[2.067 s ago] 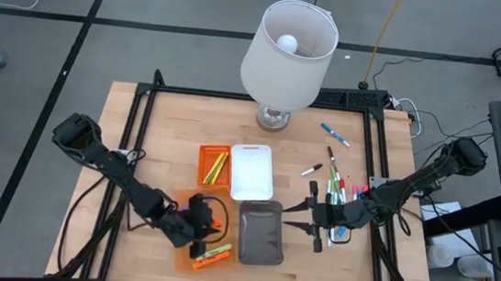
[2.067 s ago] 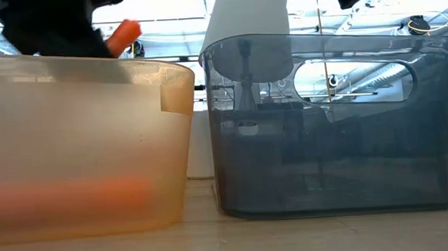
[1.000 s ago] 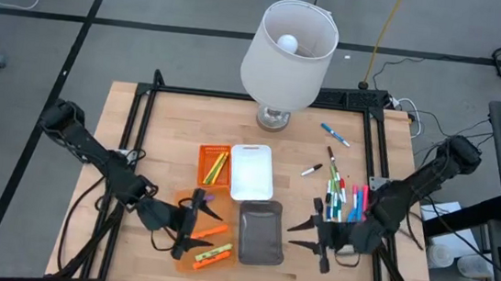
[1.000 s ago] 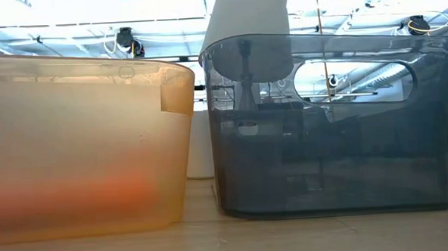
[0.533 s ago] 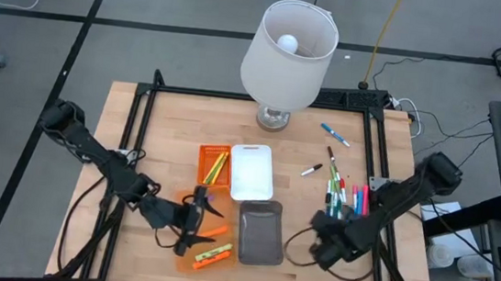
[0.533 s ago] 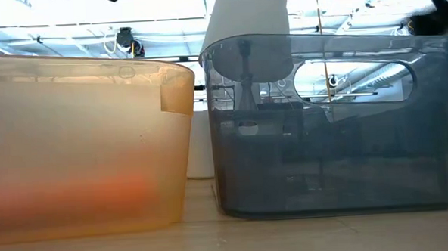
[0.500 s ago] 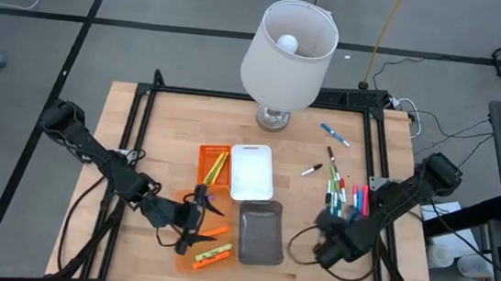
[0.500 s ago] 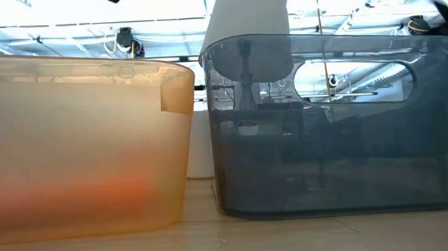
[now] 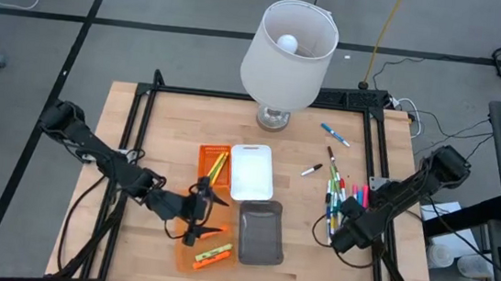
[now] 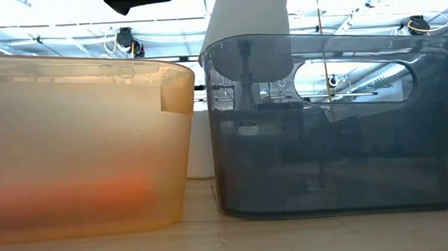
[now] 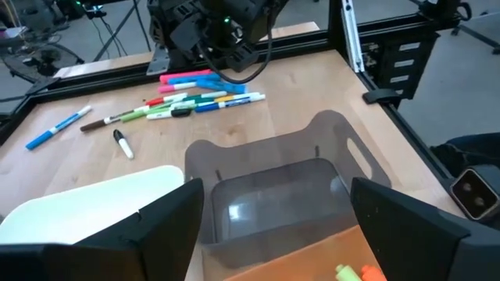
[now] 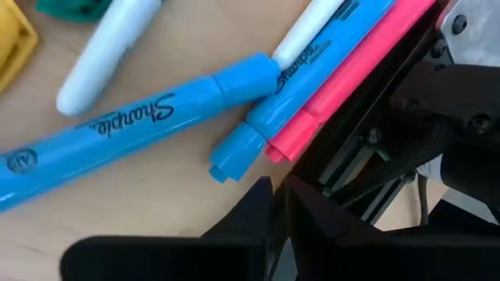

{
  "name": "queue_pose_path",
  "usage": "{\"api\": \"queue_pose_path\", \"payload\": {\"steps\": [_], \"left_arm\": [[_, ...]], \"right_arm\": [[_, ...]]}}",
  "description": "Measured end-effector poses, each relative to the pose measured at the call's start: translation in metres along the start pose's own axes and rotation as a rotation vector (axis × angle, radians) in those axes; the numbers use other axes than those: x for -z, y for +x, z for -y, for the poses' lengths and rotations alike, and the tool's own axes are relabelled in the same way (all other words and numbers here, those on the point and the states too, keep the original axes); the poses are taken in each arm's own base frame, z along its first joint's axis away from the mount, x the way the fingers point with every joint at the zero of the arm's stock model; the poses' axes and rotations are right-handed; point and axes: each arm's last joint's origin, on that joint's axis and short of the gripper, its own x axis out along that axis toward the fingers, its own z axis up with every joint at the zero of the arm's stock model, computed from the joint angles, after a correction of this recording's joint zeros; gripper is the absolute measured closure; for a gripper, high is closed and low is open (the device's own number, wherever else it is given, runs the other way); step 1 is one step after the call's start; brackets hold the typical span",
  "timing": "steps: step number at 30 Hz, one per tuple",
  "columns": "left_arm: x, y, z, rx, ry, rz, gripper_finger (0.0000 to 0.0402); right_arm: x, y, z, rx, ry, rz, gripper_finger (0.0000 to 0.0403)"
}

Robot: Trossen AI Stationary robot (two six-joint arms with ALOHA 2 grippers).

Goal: Pick & Place Markers
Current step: Put the bottom blue large highlighter pen into the transparent orange bin

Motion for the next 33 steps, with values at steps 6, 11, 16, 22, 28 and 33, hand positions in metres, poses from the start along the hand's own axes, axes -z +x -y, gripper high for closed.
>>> {"api": "queue_pose_path", "payload": {"steps": [6, 11, 16, 22, 28, 33], "left_arm": [[0.0, 0.0, 0.0, 0.002, 0.001, -0.002, 0.0088], [0.0, 0.0, 0.0, 0.001, -0.012, -0.002, 0.009], [0.0, 0.0, 0.0, 0.001, -0.012, -0.003, 0.0082], [0.001, 0.0, 0.0, 0.001, -0.011, -0.005, 0.008], [0.0, 0.0, 0.0, 0.0, -0.012, -0.003, 0.0092], [0.0, 0.0, 0.0, 0.0, -0.011, -0.003, 0.0095]], "right_arm": [[-0.005, -0.001, -0.001, -0.006, 0.049, 0.017, 0.0394], [-0.013, 0.0, -0.01, -0.083, 0.094, -0.006, 0.0402], [-0.017, 0.009, -0.014, -0.03, 0.109, -0.051, 0.0403], [-0.02, 0.016, -0.022, -0.045, 0.091, -0.011, 0.0403], [-0.025, 0.007, -0.024, -0.068, 0.077, 0.043, 0.0403], [-0.029, -0.001, -0.021, -0.022, 0.09, 0.084, 0.0403]]}}
